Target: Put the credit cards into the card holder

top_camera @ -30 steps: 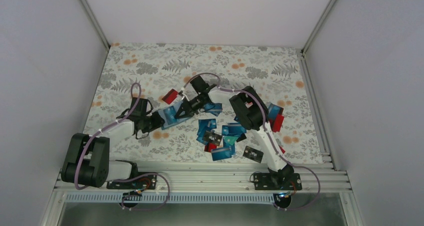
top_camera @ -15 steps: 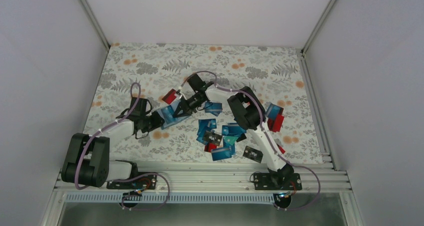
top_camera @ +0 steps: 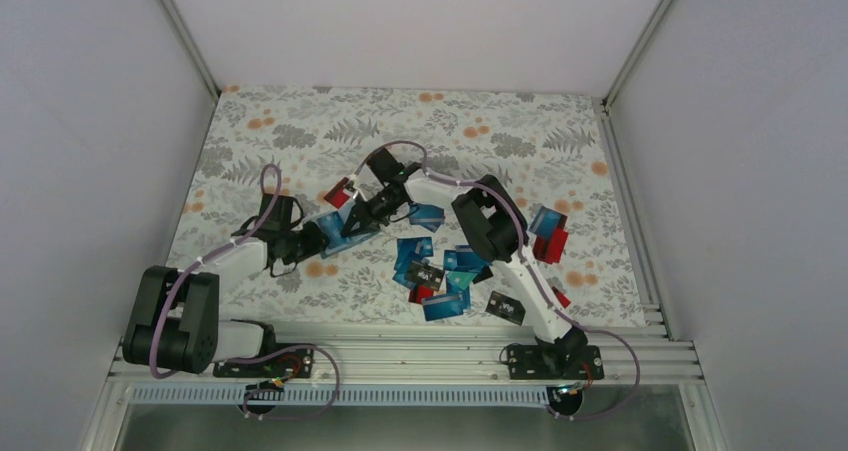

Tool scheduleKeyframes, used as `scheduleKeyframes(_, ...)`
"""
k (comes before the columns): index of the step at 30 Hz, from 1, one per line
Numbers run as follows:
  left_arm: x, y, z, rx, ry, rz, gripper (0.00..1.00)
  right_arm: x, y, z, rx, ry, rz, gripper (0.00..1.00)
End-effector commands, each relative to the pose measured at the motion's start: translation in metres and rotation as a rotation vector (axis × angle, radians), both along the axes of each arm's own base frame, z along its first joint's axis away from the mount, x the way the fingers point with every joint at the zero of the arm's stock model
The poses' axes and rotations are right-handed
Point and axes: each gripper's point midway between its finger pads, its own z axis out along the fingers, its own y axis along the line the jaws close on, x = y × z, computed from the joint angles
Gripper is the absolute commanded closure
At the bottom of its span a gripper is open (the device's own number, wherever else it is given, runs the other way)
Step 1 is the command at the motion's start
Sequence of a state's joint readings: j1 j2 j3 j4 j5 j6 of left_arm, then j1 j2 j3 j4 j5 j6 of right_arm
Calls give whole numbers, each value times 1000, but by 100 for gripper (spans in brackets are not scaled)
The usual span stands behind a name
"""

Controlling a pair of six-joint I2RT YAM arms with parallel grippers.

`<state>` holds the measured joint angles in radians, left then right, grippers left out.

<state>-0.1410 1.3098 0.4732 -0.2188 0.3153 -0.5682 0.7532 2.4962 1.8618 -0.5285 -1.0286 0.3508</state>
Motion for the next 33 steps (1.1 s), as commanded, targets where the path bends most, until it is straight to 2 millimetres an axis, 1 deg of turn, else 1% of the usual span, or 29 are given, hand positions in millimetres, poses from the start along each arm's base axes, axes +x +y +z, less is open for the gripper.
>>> scheduleKeyframes(1, -4, -15, -5, -48, 10, -69, 63, -77, 27, -35, -78, 74, 140, 96)
scheduleKeyframes(4, -4, -15, -5, -49, 8, -68, 60, -79, 28, -32, -76, 71, 143, 96)
scheduleKeyframes(9, -3, -14, -9, -38, 16, -65, 60, -75, 29, -25, -80, 40, 146, 96)
scheduleKeyframes(15, -7, -6, -25, 8, 58, -45, 64, -73, 29, -16, -78, 32, 149, 95)
scheduleKeyframes(23, -16, 1, -43, 45, 113, -28, 66, -62, 20, 4, -90, -27, 124, 72)
scheduleKeyframes(27, -18, 3, -47, 58, 129, -24, 66, -61, 17, 15, -84, -41, 122, 58)
scheduleKeyframes(29, -19, 4, -50, 63, 136, -22, 66, -61, 17, 18, -85, -48, 122, 53)
scheduleKeyframes(33, -20, 4, -52, 65, 139, -22, 66, -54, 13, 25, -112, -93, 99, 37)
